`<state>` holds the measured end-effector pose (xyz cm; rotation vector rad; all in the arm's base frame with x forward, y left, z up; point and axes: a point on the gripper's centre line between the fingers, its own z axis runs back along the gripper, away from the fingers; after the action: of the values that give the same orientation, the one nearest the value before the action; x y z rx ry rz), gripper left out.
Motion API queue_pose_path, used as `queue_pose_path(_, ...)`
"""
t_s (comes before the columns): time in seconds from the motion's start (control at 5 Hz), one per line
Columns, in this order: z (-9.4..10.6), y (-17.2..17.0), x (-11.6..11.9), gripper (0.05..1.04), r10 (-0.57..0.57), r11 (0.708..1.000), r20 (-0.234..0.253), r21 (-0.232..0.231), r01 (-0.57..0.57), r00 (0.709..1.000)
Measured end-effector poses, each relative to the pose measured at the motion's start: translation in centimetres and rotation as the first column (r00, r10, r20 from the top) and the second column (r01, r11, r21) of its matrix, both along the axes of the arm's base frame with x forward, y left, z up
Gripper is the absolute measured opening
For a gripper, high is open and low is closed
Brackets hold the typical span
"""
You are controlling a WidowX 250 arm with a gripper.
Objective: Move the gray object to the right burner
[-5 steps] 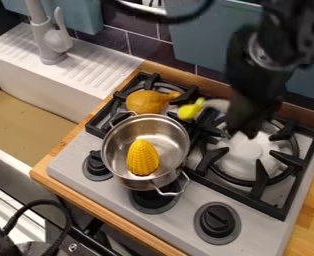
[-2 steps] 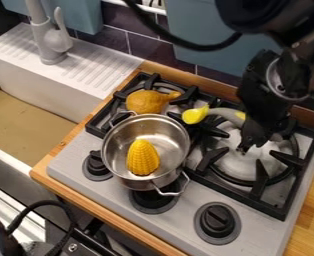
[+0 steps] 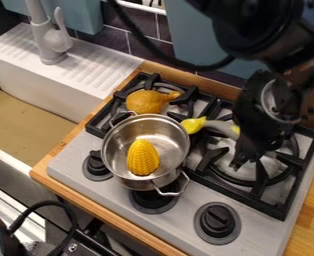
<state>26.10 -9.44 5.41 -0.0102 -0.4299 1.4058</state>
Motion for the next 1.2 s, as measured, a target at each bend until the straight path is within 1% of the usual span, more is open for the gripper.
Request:
queue_pose_path(0.2, -0.3, -0.2, -0.4, 0.345, -0.035, 0.999, -0.05, -0.023, 0.034, 0.998)
queue_pose_path(0.4, -0.5, -0.3, -0.1, 0.626, -0.066, 0.996, -0.054, -0.065, 0.063, 0.996)
queue_pose_path(0.6, -0.8, -0.1, -0.1, 0.913, -0.095, 0.991, -0.06, -0.098, 0.089, 0.994)
queue_pose_path(0.8, 0.5, -0.1, -0.2, 1.001, -0.182, 0.973, -0.004, -0.148, 0.18, 0.983)
queue_pose_path(1.0, 1.9, 0.3, -0.5, 0.999, -0.237, 0.953, 0.046, -0.182, 0.242, 0.97)
queue_pose_path(1.2, 2.8, 1.1, -0.7, 0.999, -0.289, 0.939, 0.019, -0.19, 0.287, 0.957)
